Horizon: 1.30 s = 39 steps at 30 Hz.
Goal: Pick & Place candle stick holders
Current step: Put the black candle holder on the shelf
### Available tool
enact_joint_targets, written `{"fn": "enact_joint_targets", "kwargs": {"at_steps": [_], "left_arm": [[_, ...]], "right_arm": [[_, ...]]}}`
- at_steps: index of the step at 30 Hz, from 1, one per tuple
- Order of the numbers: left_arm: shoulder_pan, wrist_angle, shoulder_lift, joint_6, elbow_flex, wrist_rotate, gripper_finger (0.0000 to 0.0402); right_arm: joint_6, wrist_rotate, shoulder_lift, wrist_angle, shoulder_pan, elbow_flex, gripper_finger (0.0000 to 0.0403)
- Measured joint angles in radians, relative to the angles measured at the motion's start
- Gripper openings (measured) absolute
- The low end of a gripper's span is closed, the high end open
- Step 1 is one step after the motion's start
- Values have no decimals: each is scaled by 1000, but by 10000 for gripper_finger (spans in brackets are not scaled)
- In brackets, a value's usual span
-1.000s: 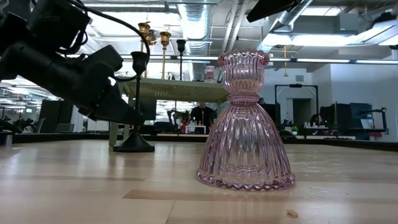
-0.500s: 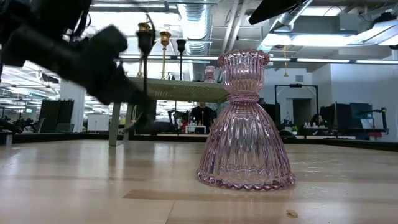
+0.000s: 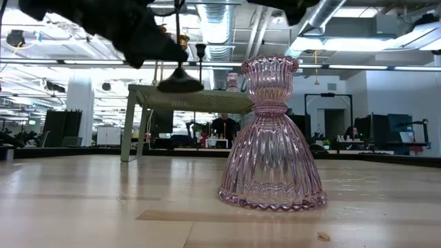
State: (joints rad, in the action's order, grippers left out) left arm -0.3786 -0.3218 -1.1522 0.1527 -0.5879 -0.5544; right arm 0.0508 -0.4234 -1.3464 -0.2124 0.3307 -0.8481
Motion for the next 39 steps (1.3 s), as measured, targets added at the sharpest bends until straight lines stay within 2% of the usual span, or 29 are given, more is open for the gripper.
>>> {"fn": "enact_joint_targets", "kwargs": {"at_steps": [3,8,12,17,22,29,34,36,39], "left_arm": [[0,0,-6,-23,-29,24,13],[1,0,-8,-46,-51,42,13],[5,1,-8,-48,-58,49,13],[5,1,-8,-48,-62,49,13],[5,1,-8,-47,-62,49,13],[4,9,-8,-44,-62,47,13],[5,10,-8,-44,-62,47,13],[5,9,-8,-44,-62,47,13],[5,9,-8,-43,-62,46,13]], "right_arm": [[4,109,0,-135,-48,43,0],[-38,182,-26,-187,-108,51,0],[7,271,-86,-303,-131,51,9],[10,288,-181,-346,-149,10,64],[10,292,-275,-346,-167,-92,124],[10,303,-363,-284,-181,-212,163],[12,347,-377,-293,-181,-244,154],[11,347,-377,-289,-181,-244,131],[11,348,-377,-286,-182,-244,77]]}}
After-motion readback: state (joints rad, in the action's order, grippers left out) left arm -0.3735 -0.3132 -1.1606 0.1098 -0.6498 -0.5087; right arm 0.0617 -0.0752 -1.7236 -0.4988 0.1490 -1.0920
